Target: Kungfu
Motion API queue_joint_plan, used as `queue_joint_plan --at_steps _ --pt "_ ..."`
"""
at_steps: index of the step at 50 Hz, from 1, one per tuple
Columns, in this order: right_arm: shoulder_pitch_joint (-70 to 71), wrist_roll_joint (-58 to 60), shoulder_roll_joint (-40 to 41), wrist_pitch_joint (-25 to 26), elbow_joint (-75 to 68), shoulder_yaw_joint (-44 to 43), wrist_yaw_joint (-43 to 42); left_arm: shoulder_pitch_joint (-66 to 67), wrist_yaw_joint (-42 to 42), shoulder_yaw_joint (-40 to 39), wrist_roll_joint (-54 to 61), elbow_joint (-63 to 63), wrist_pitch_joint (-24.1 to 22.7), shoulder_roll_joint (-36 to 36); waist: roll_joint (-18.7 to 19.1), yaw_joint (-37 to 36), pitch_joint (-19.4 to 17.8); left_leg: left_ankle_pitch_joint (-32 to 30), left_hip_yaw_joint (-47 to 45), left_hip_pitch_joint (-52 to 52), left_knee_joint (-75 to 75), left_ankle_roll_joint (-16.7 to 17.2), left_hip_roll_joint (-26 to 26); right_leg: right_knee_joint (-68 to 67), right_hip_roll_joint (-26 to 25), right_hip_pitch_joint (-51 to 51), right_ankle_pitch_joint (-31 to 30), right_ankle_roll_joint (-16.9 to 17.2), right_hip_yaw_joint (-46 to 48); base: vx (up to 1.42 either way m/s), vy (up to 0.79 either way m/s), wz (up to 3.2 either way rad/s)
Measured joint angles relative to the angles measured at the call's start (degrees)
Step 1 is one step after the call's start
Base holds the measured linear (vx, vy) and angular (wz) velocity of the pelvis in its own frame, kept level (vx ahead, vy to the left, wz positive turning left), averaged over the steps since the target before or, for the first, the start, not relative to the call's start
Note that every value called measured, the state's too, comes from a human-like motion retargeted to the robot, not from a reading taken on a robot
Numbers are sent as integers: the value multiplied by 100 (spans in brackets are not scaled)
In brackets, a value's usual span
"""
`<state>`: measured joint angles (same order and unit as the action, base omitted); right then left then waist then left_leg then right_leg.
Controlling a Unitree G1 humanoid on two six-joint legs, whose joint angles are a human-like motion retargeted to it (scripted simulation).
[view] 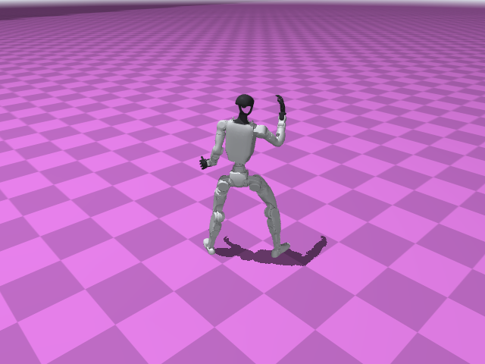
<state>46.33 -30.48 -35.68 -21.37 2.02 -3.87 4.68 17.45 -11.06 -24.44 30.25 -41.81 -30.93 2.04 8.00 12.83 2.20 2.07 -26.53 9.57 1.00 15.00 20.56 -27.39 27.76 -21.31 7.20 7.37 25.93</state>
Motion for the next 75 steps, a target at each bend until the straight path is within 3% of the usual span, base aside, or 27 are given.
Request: queue_joint_plan --at_steps 3,6,8,10,13,15,18,23,30,35,37,40,43,45,46,49,52,55,57,60,62,65,68,70,75 --pt "-428 266 -874 -363 1030 -1674 -815 -139 1637 154 2584 -670 377 -363 125 576 244 -178 74 267 -165 0 216 -728 -68 -229 598 2 246 4 -73 83" --pt "-1406 358 -1535 -1092 1966 -3548 -1764 -431 2968 564 4113 -1335 1105 -395 92 748 345 -278 7 514 -116 0 588 -1263 -197 -374 1034 -79 484 -5 -69 43" --pt "-2051 634 -1758 -1493 2481 -4790 -2127 -666 3300 909 4546 -1544 1313 -414 55 707 248 -325 192 600 -23 0 751 -1550 -308 -476 1269 -126 468 -18 -48 -1" --pt "-2555 1008 -1777 -1396 2882 -5676 -2383 -828 3386 1224 4612 -1613 1353 -388 34 639 134 -318 389 585 77 0 913 -1752 -431 -516 1443 -224 494 -14 -35 -33" --pt "-2972 1354 -1647 -998 3263 -5984 -2839 -911 3541 1545 4232 -1592 1380 -269 24 590 78 -87 352 399 119 0 1032 -1900 -589 -671 1532 -353 368 -11 -21 -61" --pt "-3151 1494 -1528 -1017 3451 -5779 -3373 -945 3621 1628 3858 -1601 1458 -182 -46 679 152 433 824 442 245 0 648 -1907 -410 -897 1445 -352 155 -4 14 -58" --pt "-3164 1821 -1419 -1529 3423 -5204 -4008 -971 3676 1641 3353 -1630 1549 -77 -170 620 86 1200 1794 173 515 0 -42 -1723 -296 -1060 1224 -371 -321 -2 26 -115" --pt "-2692 1661 -1561 -1569 2970 -4286 -3927 -879 3505 1687 2720 -1681 1491 121 -258 260 -109 1613 2178 -371 641 0 -671 -1145 -221 -1238 657 -342 -917 -6 34 -154" --pt "-2049 517 -1770 -1756 2459 -3338 -3191 -630 3510 1328 1999 -1893 1791 519 -178 801 -354 1791 1569 -475 628 0 -854 -406 77 -1281 -221 -54 -772 -9 30 -63" --pt "-2169 687 -1955 -1670 2271 -3345 -3174 -323 3255 1096 1513 -1918 1800 774 -216 870 -471 1836 1323 -703 488 0 -897 63 121 -1193 -861 385 -376 -6 9 -72" --pt "-2265 885 -2038 -1605 2217 -3381 -3141 -214 3101 1043 1105 -1984 1770 898 -195 914 -435 1866 1191 -754 416 0 -894 87 299 -1207 -1090 470 224 -1 1 -64" --pt "-2362 1192 -2153 -1501 2143 -3381 -3130 -153 2825 1110 305 -2182 1756 1150 -144 903 -372 1921 1023 -848 325 0 -859 -25 590 -1235 -1144 225 1441 -1 -7 -83" --pt "-2412 1552 -2279 -1452 2058 -3339 -3100 -235 2536 1429 -599 -2481 1740 1463 -77 909 -247 1987 851 -930 248 0 -812 -276 732 -1355 -758 -488 2223 3 -21 -69" --pt "-2445 1826 -2364 -1414 1997 -3308 -3029 -290 2370 1713 -1161 -2550 1632 1605 -20 995 -144 2037 811 -974 219 0 -774 -540 728 -1538 -460 -1059 2224 13 -32 -27" --pt "-2464 1950 -2414 -1390 1975 -3286 -2980 -314 2319 1869 -1389 -2505 1556 1652 7 1067 -83 2031 805 -990 208 0 -786 -735 703 -1688 -287 -1157 2016 22 -46 -7" --pt "-2550 2291 -2577 -1316 1938 -3230 -2807 -411 2170 2280 -2109 -2348 1363 1703 55 1289 56 1848 759 -1089 233 0 -794 -1284 634 -2174 84 -1141 1132 27 -44 10" --pt "-2569 2478 -2685 -1316 1957 -3156 -2672 -712 1904 2771 -2553 -2351 1234 1634 56 1604 247 1194 611 -1140 358 0 -725 -1742 637 -2390 539 -1217 795 23 -65 14" --pt "-2526 2801 -2592 -1445 1925 -3040 -2653 -1437 1536 3493 -2831 -2726 1255 1432 -67 1693 359 -114 439 -1294 791 0 -273 -1913 149 -2197 1176 -1325 644 29 -82 -66" --pt "-2299 3108 -2600 -1501 1705 -2738 -2809 -2042 1503 3951 -2965 -2897 1366 1283 -173 1391 238 -1030 658 -1426 1628 -81 310 -1809 -569 -1686 1539 -1541 713 34 -100 -214" --pt "-1479 3586 -2624 -1606 1041 -1813 -2853 -3119 1440 4325 -3518 -2796 1773 1096 -499 817 2 -1825 1169 -1182 3409 -774 588 -1353 -1560 -967 1737 -1806 418 29 -75 -270" --pt "-749 3739 -2475 -1711 455 -994 -2481 -3827 1221 4181 -4172 -2558 2156 961 -665 531 24 -1198 1941 -790 4206 -315 93 -1048 -2070 -655 1739 -1880 69 33 -59 -259" --pt "160 3728 -2111 -1826 -302 25 -1657 -4945 901 3655 -5018 -2314 2504 680 -917 506 107 -282 2366 -6 5159 -146 -214 -606 -2520 -102 1713 -1922 -257 38 -55 -186" --pt "978 3694 -1888 -1782 -841 842 -1119 -6098 512 3608 -5002 -1982 2873 597 -1043 639 109 722 2359 902 5562 -656 -13 -69 -2980 490 1604 -1920 -591 43 -48 -144" --pt "1455 3911 -1842 -1805 -1055 1276 -970 -6782 228 3717 -4924 -1654 3184 574 -1067 717 92 1078 2522 1402 5406 -803 -130 300 -3277 870 1500 -1919 -843 49 -41 -141" --pt "2269 5118 -1828 -1814 -1174 2065 -1072 -8248 -118 3888 -5391 -1084 4110 562 -1209 595 229 1065 2875 2089 3893 -940 -912 980 -3841 1804 1403 -1954 -1862 65 -35 -192"
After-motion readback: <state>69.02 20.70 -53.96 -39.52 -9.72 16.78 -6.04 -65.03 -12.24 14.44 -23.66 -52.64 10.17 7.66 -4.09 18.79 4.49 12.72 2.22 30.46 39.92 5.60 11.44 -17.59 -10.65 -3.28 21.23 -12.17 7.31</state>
